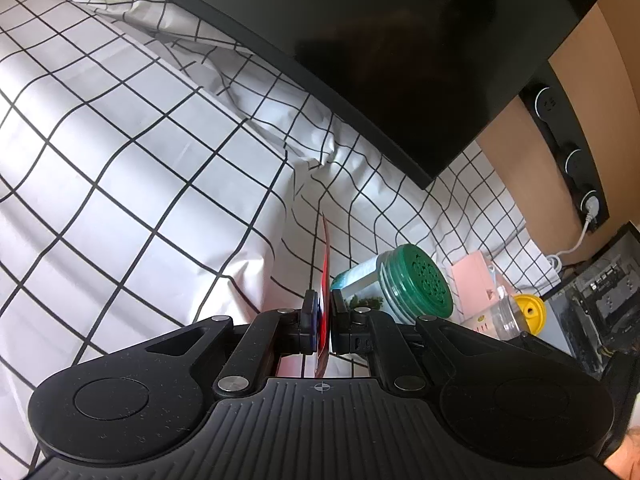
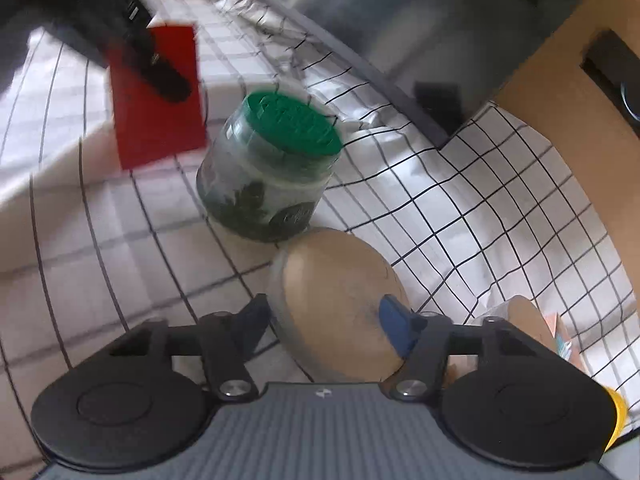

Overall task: Organize soft objects
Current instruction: 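Move the right gripper down to the round beige-lidded tin beside the green jar, then close the right gripper on the rim of the round beige tin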

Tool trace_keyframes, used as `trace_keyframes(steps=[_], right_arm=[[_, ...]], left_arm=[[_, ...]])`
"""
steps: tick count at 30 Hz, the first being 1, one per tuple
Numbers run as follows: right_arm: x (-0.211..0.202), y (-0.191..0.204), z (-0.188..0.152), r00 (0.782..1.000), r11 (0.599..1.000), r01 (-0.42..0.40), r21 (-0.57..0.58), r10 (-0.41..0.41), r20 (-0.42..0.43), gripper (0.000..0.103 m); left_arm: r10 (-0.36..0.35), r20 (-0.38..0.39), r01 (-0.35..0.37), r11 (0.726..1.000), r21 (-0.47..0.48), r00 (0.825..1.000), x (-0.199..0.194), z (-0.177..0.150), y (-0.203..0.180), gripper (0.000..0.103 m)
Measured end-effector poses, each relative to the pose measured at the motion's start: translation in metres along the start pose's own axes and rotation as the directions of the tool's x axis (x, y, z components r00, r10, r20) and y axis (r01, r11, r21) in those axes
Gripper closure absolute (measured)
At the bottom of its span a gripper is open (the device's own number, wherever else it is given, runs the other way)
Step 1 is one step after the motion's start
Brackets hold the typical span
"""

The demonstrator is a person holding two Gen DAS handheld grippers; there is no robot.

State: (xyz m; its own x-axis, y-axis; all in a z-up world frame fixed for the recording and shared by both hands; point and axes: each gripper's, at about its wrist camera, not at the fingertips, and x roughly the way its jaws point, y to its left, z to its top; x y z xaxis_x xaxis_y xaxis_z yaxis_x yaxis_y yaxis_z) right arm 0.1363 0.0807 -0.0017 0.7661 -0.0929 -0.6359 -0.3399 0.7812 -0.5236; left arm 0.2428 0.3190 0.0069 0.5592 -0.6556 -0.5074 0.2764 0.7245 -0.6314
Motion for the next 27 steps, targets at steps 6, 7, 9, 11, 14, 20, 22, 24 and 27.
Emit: trace_keyframes(steps=[6,7,9,11,14,20,22,24,27], right_arm=[[-0.016,-0.058,0.021,0.999,0.957,-0.049,0.287,0.046,0.015,0.068],[-0.015,-0.069,0.022,0.998,0.94,-0.056,0.335,0.056,0.008,0.068],[-0.009,-0.095,0.022,0.996,0.89,-0.076,0.45,0.088,-0.004,0.068],[-0.005,-0.114,0.023,0.995,0.845,-0.074,0.529,0.1,-0.02,0.068],[0.003,-0.145,0.02,0.987,0.743,-0.084,0.664,0.156,-0.049,0.07],[0.021,-0.173,0.028,0.967,0.679,-0.049,0.733,0.217,-0.136,0.056],[0.035,-0.175,0.035,0.951,0.693,-0.059,0.719,0.259,-0.171,0.044],[0.051,-0.175,0.045,0.937,0.708,-0.073,0.702,0.29,-0.195,0.043],[0.072,-0.171,0.06,0.92,0.737,-0.06,0.673,0.303,-0.249,0.043]], left_arm=[[0.004,0.005,-0.004,1.0,-0.009,1.0,-0.001,0.001,0.002,0.096],[0.002,0.005,-0.002,1.0,-0.011,1.0,-0.001,0.002,0.002,0.096],[-0.003,0.005,0.003,1.0,-0.013,1.0,0.0,0.002,0.002,0.096],[-0.005,0.003,0.005,1.0,-0.013,1.0,0.001,0.003,0.001,0.096],[-0.009,0.001,0.009,1.0,-0.014,1.0,0.001,0.003,0.002,0.096],[-0.012,0.012,0.012,0.999,-0.031,1.0,0.0,0.004,0.006,0.096],[-0.015,0.015,0.016,0.999,-0.031,1.0,0.0,0.005,0.006,0.096],[-0.017,0.023,0.018,0.999,-0.031,1.0,0.0,0.005,0.005,0.096],[-0.011,0.035,0.012,1.0,-0.028,0.999,0.0,0.005,0.004,0.096]])
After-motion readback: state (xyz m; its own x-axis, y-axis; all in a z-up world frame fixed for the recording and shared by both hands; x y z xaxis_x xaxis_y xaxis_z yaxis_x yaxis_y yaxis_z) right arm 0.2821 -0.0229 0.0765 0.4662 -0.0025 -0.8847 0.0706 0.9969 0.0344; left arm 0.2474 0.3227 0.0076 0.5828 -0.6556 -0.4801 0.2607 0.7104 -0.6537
